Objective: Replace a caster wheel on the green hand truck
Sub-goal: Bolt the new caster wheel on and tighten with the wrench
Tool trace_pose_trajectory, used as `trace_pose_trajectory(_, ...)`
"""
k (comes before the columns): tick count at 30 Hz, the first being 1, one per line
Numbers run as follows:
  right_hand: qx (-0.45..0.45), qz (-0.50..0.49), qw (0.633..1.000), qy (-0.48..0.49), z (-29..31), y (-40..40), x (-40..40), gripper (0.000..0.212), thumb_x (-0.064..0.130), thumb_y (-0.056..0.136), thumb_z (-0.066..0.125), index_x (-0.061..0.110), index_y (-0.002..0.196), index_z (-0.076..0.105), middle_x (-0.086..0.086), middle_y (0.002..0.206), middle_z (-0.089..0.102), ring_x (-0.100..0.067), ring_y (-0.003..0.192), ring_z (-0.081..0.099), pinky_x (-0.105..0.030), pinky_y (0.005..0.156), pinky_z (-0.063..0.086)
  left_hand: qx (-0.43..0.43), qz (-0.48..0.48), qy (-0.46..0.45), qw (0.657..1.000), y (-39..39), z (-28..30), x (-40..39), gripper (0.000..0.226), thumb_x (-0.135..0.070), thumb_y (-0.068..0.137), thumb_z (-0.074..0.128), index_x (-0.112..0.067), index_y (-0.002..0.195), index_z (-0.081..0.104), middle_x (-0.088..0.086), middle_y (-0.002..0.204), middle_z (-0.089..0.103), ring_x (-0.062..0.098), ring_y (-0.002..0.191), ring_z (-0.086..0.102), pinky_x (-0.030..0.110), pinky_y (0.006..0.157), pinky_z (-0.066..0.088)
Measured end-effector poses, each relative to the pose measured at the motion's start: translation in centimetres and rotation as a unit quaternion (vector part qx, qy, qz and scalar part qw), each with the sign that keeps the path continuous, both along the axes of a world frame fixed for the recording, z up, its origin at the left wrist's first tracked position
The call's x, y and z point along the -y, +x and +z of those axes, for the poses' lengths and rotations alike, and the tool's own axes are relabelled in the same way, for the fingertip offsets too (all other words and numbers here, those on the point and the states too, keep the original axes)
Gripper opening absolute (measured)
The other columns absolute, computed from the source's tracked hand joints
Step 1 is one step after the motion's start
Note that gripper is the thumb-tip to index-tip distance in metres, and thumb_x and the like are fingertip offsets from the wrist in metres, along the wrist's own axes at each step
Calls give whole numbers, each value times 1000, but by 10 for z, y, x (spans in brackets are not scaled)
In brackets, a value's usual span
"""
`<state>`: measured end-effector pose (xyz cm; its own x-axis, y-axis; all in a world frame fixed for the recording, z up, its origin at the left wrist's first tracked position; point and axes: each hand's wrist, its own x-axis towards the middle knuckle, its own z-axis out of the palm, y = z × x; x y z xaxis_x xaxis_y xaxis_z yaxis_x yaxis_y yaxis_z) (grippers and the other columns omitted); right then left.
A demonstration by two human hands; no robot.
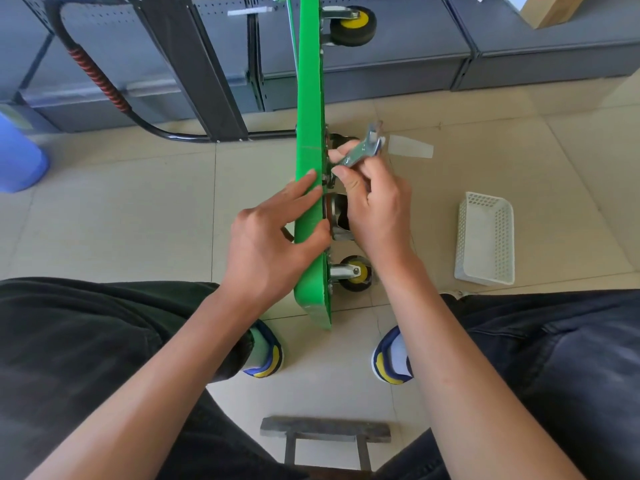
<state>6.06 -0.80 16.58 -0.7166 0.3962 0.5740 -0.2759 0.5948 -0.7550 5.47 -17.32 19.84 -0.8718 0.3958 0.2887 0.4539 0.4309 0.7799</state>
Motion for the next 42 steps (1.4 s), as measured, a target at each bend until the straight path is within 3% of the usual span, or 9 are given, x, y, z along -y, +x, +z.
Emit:
trace_pose_trajectory(5,-9,-4,1000,7,-5,8,7,18,6,99,62,-2,113,69,-8,108,75,-13,95,70,-19,84,55,-3,-1,-1,1000,0,1,0,46,-28,86,69,-17,130,68,-11,141,58,4,125,60,20,79,59)
trace_pose_trajectory(12,-16,-20,1000,9,-10,16,12,23,14,100,62,1,118,70,-5,107,76,-15,87,71,-31,73,58,-5,1,-2,1000,0,0,0,46,-30,85,68,-18,130,68,-11,141,58,4,125,60,19,78,58)
trace_pose_trajectory(18,-40,-38,998,-19,-14,20,17,24,11,99,62,-3,117,69,8,113,68,9,98,65,-11,85,51,-9,-1,-2,1000,0,0,0,45,-27,85,69,-17,129,68,-10,141,59,5,126,59,13,76,55)
trace_pose_trajectory(20,-44,-42,998,-34,-17,22,16,22,7,99,62,-4,117,69,9,116,67,15,100,62,-12,86,51,-9,-4,-1,1000,0,0,0,45,-27,85,70,-17,129,68,-10,141,59,5,126,59,12,74,55)
trace_pose_trajectory(23,-40,-47,997,-40,-18,23,14,22,6,100,62,-3,118,70,13,116,67,6,93,66,-16,82,54,-12,-2,0,1000,0,-1,0,45,-28,85,69,-18,128,68,-11,140,59,2,125,59,15,74,56)
trace_pose_trajectory(27,-33,-48,997,-50,-18,22,15,23,7,100,62,-3,118,70,12,117,67,17,95,61,-13,83,52,-13,-2,4,1000,-1,-1,0,45,-28,85,69,-17,129,69,-11,140,59,3,126,59,18,74,58)
trace_pose_trajectory(32,-36,-41,997,-54,-18,22,18,25,11,100,62,-4,118,70,8,118,69,16,95,62,-14,83,53,-13,1,6,1000,-1,-2,1,45,-28,86,69,-16,129,68,-10,141,59,5,127,59,18,81,57)
trace_pose_trajectory(38,-40,-27,998,-34,-13,25,21,27,14,99,63,-6,117,68,-8,123,73,3,100,67,-12,88,52,-16,4,13,1000,0,-3,-1,43,-25,85,70,-17,127,70,-8,140,60,1,123,60,13,74,55)
trace_pose_trajectory(42,-45,-4,998,-54,-25,31,27,24,6,98,64,-12,115,64,-19,130,68,-21,120,68,-32,98,57,-18,6,8,1000,0,-3,0,44,-26,85,70,-18,128,69,-9,141,59,-11,117,59,18,73,57)
